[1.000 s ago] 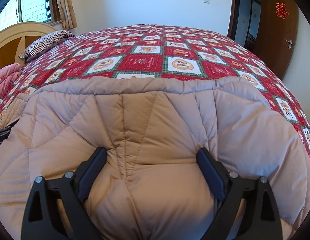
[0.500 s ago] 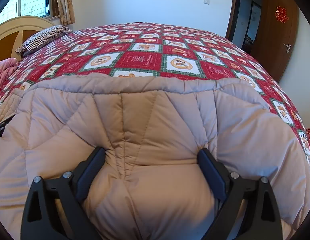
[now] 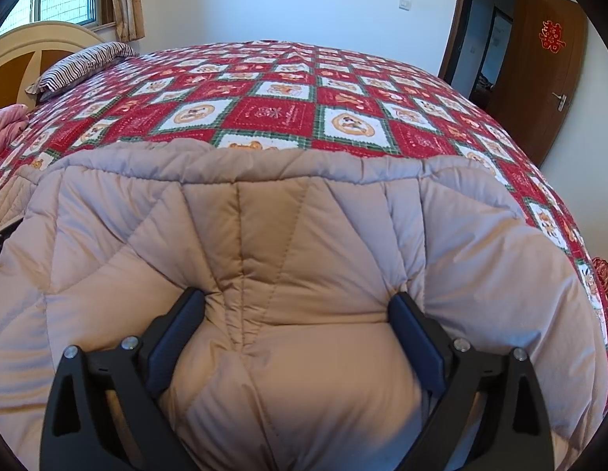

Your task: Fold large clothes

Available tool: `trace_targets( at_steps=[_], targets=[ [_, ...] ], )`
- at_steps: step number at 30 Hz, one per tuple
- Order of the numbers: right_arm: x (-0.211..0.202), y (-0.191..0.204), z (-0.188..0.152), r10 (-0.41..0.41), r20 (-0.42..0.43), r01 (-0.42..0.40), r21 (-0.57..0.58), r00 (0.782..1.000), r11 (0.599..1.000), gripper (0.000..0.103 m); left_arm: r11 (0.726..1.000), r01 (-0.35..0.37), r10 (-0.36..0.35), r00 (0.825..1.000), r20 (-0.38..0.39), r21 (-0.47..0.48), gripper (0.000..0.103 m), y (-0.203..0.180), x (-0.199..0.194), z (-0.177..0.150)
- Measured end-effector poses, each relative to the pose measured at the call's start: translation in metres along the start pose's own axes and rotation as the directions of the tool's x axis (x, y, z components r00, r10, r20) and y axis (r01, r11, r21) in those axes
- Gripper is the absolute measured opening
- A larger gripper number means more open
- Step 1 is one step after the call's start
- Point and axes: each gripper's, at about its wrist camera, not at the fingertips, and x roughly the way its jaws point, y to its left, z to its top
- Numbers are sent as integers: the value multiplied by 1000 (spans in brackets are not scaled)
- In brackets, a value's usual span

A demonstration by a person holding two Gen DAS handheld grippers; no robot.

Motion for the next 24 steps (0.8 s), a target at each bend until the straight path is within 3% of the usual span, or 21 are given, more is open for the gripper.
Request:
trace_targets(
  at_steps=[6, 10, 13, 16, 18, 20, 24],
  targets=[
    [0, 0, 0, -4, 2, 4, -2, 1000, 1000, 96, 1000, -8, 8, 1000, -4, 8, 102, 0, -1, 2],
    [-2, 1, 2, -10, -17, 9, -8, 1000, 1000, 96, 1000, -16, 15, 998, -61, -13, 102, 10, -21, 14],
    [-17, -4, 12, -8, -53, 10, 46, 999, 999, 96, 998, 59, -58, 998, 29, -29, 102, 26, -66, 18],
    [-50, 3, 29, -30, 51, 23, 121, 998, 992, 96, 1000, 22, -21, 994, 104, -4, 102, 34, -89, 16],
    [-63, 17, 40, -10, 102, -3, 133, 995, 991, 96, 999, -16, 20, 992, 126, -29, 102, 42, -89, 13],
    [-63, 42, 48, 34, 117, -48, 113, 993, 993, 96, 998, -10, 16, 995, 103, -59, 102, 45, -79, 13],
    [-25, 78, 48, 13, 45, -14, 15, 999, 1000, 91, 998, -63, 63, 998, 27, -16, 102, 38, -40, -1]
  ],
)
